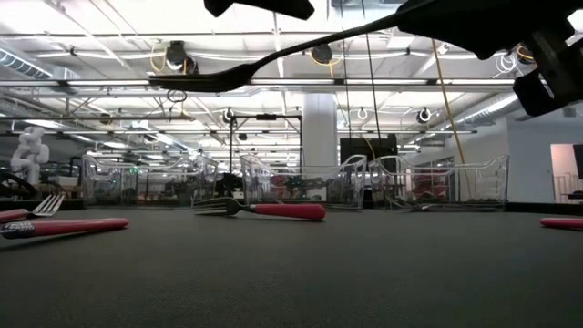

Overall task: Sort silverware by color (type)
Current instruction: Put the black fork into the middle transparent bin

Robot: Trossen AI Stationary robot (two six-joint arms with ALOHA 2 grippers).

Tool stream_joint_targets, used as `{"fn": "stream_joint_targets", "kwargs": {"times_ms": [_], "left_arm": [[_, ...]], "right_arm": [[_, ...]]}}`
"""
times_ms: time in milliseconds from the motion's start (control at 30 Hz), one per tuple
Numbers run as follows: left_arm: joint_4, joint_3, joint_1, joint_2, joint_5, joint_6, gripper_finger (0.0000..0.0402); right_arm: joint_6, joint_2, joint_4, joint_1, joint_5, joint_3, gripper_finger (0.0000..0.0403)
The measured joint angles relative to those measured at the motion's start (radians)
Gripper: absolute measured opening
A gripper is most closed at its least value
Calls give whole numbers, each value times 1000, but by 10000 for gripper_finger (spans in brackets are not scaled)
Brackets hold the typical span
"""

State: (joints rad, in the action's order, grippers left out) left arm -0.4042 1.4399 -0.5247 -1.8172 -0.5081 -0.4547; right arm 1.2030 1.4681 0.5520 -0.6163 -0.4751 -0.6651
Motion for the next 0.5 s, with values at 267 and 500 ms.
{"fn": "stream_joint_targets", "kwargs": {"times_ms": [267,500], "left_arm": [[4,0,5,67,-43,49,202],[8,0,19,109,-152,128,202]], "right_arm": [[-32,-129,-125,-2,3,0,4],[-51,-313,-265,-2,4,0,4]]}}
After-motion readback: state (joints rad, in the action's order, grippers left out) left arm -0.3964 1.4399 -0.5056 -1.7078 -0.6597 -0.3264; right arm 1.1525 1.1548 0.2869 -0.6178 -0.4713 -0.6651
